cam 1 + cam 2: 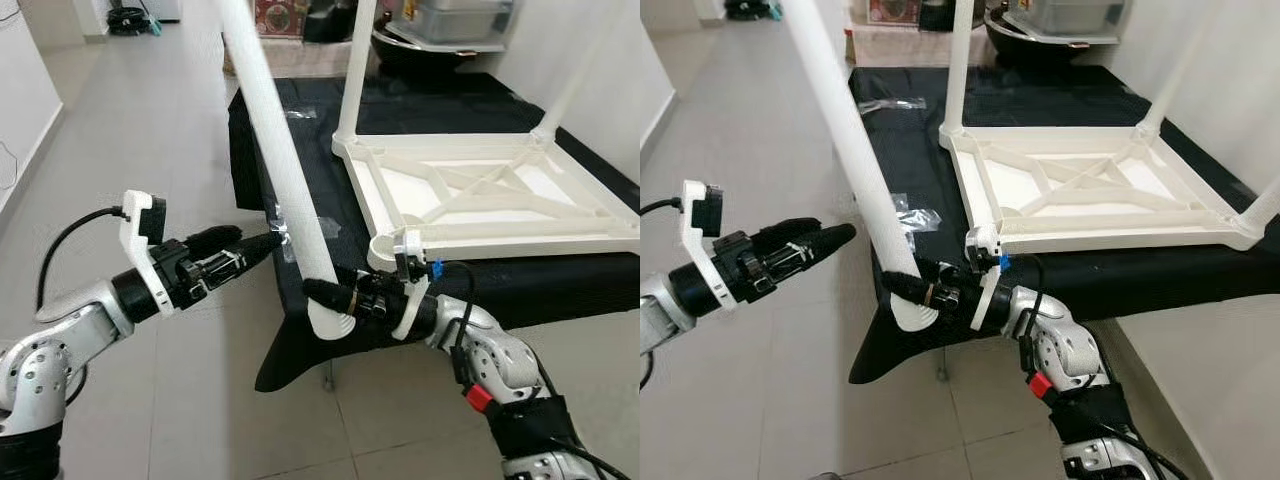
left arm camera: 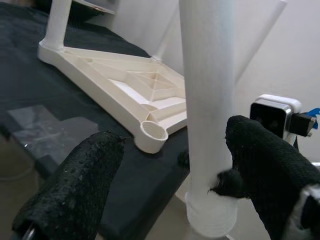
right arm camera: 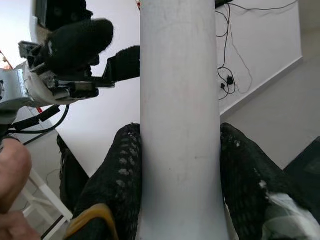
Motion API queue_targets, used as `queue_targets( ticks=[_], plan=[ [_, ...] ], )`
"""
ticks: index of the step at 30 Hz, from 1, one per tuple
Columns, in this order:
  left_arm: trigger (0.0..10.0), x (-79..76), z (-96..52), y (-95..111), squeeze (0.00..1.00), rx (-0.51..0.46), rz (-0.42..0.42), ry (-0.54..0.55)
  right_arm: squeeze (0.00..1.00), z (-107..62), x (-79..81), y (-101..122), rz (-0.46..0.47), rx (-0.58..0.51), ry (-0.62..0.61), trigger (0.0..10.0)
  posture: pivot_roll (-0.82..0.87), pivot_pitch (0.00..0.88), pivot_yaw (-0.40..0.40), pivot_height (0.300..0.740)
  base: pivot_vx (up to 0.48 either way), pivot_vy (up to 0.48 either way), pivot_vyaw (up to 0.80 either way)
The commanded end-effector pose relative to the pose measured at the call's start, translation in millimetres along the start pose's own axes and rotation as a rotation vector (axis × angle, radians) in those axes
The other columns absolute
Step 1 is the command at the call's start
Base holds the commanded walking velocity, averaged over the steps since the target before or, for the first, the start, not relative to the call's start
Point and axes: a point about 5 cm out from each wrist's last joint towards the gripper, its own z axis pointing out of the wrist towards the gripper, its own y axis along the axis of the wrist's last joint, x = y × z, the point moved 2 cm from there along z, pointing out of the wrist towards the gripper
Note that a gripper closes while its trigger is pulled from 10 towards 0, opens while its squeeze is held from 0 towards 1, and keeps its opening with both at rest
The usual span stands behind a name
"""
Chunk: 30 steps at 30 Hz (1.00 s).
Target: Building children table
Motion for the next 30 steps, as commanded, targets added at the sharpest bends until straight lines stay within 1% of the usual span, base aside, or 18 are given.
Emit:
queue_targets(
  ticks=[1, 2, 3, 6, 8, 11, 15, 17, 18, 19, 20, 21, 22, 23, 25, 27, 28, 30],
  plan=[
    [10.0, 3.8, -0.6, 2, 0.00, -0.002, 0.036, 0.041, 0.00, -3.1, 10.5, -1, 0.006, 0.010, 0.088, 0.0, 0.12, 0.090, -0.065, 0.740, 0.000, 0.000, 0.00],
    [10.0, 3.8, -0.6, 2, 0.00, -0.002, 0.036, 0.041, 0.00, -3.1, 10.5, -1, 0.006, 0.010, 0.088, 0.0, 0.12, 0.090, -0.065, 0.740, 0.000, 0.000, 0.00],
    [10.0, 5.2, 0.4, 4, 0.00, -0.013, 0.040, 0.049, 0.00, -3.5, 15.9, -5, 0.010, 0.032, 0.129, 0.0, 0.12, 0.089, -0.066, 0.740, 0.000, 0.000, 0.00],
    [10.0, 4.5, 1.4, 7, 0.00, -0.024, 0.038, 0.043, 0.00, -3.7, 18.9, -8, 0.014, 0.048, 0.148, 0.0, 0.12, 0.089, -0.066, 0.740, 0.000, 0.000, 0.00],
    [10.0, 2.2, 3.7, 10, 0.00, -0.035, 0.042, 0.027, 0.00, -3.4, 23.7, -15, 0.013, 0.080, 0.177, 0.0, 0.12, 0.087, -0.066, 0.740, 0.000, 0.000, 0.00],
    [10.0, -1.1, 6.3, 12, 0.00, -0.036, 0.050, 0.004, 0.00, -2.3, 24.6, -20, 0.006, 0.102, 0.177, 0.0, 0.12, 0.088, -0.063, 0.740, 0.000, 0.000, 0.00],
    [10.0, -6.0, 8.6, 12, 0.00, -0.033, 0.054, -0.026, 0.00, -0.6, 21.5, -22, -0.003, 0.104, 0.151, 0.0, 0.12, 0.086, -0.063, 0.740, 0.000, 0.000, 0.00],
    [10.0, -8.8, 8.9, 8, 0.00, -0.014, 0.061, -0.038, 0.00, 1.3, 14.7, -15, -0.012, 0.066, 0.111, 0.0, 0.12, 0.087, -0.062, 0.740, 0.000, 0.000, 0.00],
    [10.0, -8.8, 8.9, 8, 0.00, -0.014, 0.061, -0.038, 0.00, 1.3, 14.7, -15, -0.012, 0.066, 0.111, 0.0, 0.12, 0.087, -0.062, 0.740, 0.000, 0.000, 0.00],
    [10.0, -10.2, 8.5, 6, 0.00, -0.004, 0.062, -0.046, 0.00, 2.0, 11.0, -11, -0.017, 0.050, 0.091, 0.0, 0.12, 0.087, -0.062, 0.740, 0.000, 0.000, 0.00],
    [10.0, -14.4, 7.8, 3, 0.00, 0.008, 0.057, -0.070, 0.00, 2.4, 3.9, -7, -0.032, 0.034, 0.046, 0.0, 0.12, 0.085, -0.060, 0.740, 0.000, 0.000, 0.00],
    [10.0, -14.4, 7.8, 3, 0.00, 0.008, 0.057, -0.070, 0.00, 2.4, 3.9, -7, -0.032, 0.034, 0.046, 0.0, 0.12, 0.085, -0.060, 0.740, 0.000, 0.000, 0.00],
    [10.0, -18.7, 7.2, 1, 0.00, 0.017, 0.050, -0.092, 0.00, 2.4, -2.9, -4, -0.048, 0.027, 0.002, 0.0, 0.12, 0.084, -0.061, 0.740, 0.000, 0.000, 0.00],
    [10.0, -18.7, 7.2, 1, 0.00, 0.017, 0.050, -0.092, 0.00, 2.4, -2.9, -4, -0.048, 0.027, 0.002, 0.0, 0.12, 0.084, -0.061, 0.740, 0.000, 0.000, 0.00],
    [10.0, -25.8, 8.0, 0, 0.00, 0.015, 0.039, -0.130, 0.00, 2.4, -10.7, -2, -0.063, 0.014, -0.050, 0.0, 0.12, 0.084, -0.059, 0.740, 0.000, 0.000, 0.00],
    [10.0, -26.4, 9.5, 1, 0.00, 0.010, 0.044, -0.128, 0.00, 2.4, -9.0, -2, -0.062, 0.016, -0.035, 0.0, 0.12, 0.079, -0.063, 0.740, 0.000, 0.000, 0.00],
    [10.0, -22.1, 11.3, 4, 0.00, -0.005, 0.059, -0.098, 0.00, 3.0, -2.0, -4, -0.050, 0.019, 0.010, 0.0, 0.12, 0.078, -0.061, 0.740, 0.000, 0.000, 0.00],
    [10.0, -22.1, 11.3, 4, 0.00, -0.005, 0.059, -0.098, 0.00, 3.0, -2.0, -4, -0.050, 0.019, 0.010, 0.0, 0.12, 0.078, -0.061, 0.740, 0.000, 0.000, 0.00]
  ],
)
